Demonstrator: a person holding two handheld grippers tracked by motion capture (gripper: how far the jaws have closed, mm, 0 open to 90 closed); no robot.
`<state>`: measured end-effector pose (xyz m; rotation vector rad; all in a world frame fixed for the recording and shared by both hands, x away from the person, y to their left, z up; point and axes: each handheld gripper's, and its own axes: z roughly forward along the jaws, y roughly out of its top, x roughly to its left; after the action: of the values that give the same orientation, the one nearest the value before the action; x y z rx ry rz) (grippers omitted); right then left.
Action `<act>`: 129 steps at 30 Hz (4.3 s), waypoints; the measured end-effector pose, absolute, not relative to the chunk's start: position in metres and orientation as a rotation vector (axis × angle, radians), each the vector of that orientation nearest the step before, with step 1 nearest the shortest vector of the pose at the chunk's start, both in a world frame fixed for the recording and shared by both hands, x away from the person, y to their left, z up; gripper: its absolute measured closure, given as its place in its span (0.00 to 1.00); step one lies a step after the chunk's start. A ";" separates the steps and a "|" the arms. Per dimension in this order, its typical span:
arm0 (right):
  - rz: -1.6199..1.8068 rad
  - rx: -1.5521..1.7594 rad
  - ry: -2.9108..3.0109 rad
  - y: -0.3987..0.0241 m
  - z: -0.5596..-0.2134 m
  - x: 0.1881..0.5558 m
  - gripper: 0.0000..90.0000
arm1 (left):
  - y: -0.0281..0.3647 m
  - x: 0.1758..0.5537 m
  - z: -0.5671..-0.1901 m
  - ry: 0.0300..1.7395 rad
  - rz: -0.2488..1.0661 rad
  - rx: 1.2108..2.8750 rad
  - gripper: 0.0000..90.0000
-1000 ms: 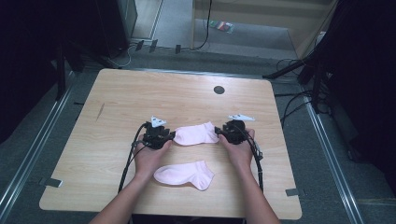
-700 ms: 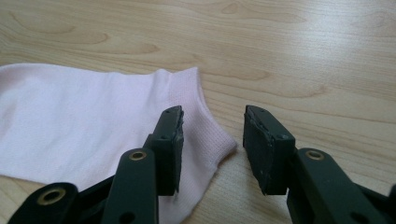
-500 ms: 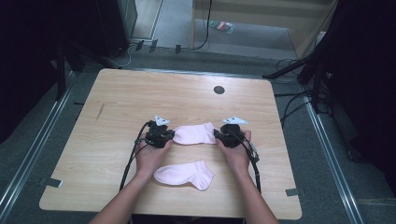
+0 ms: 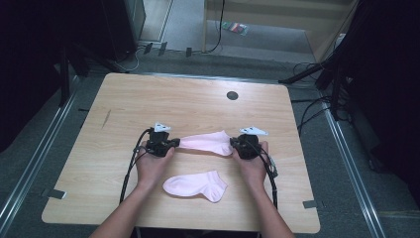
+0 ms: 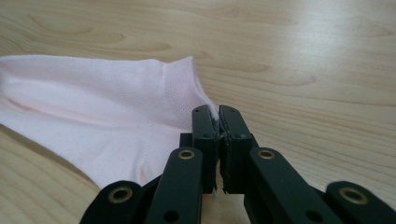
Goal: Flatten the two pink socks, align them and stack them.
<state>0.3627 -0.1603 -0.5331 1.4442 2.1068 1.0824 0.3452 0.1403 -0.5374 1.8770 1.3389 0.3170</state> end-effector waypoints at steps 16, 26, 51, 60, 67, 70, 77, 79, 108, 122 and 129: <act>1.228 1.392 2.109 -0.164 -0.495 0.304 0.97 | 0.166 0.281 -0.508 1.208 0.321 1.825 1.00; 1.256 1.383 2.175 -0.160 -0.493 0.266 0.97 | 0.180 0.248 -0.509 1.183 0.287 1.819 1.00; 1.174 1.361 2.299 -0.152 -0.530 0.230 0.94 | 0.176 0.218 -0.545 1.123 0.197 2.011 0.99; 1.145 1.364 2.321 -0.150 -0.541 0.232 0.80 | 0.171 0.218 -0.545 1.131 0.273 2.001 0.74; 1.205 1.356 2.229 -0.155 -0.531 0.228 0.64 | 0.176 0.213 -0.532 1.110 0.318 1.876 0.60; 1.238 1.328 2.229 -0.151 -0.527 0.221 0.73 | 0.163 0.209 -0.533 1.030 0.275 1.919 0.70; 1.172 1.327 2.336 -0.143 -0.541 0.221 0.77 | 0.145 0.206 -0.549 0.982 0.311 2.079 0.63; 1.157 1.322 2.341 -0.142 -0.544 0.221 0.77 | 0.144 0.205 -0.549 0.971 0.333 2.098 0.64; 1.302 1.231 2.230 -0.157 -0.528 0.230 0.15 | 0.195 0.213 -0.533 1.006 0.298 1.794 0.00; 1.279 1.317 2.144 -0.186 -0.524 0.239 0.11 | 0.229 0.218 -0.536 1.111 0.349 1.719 0.00; 1.273 1.366 2.095 -0.205 -0.523 0.243 0.11 | 0.248 0.219 -0.537 1.161 0.383 1.686 0.00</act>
<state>0.2432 -0.2051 -0.5233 1.3662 2.0948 1.2727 0.2191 0.2482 -0.5369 1.6860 1.1614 0.3828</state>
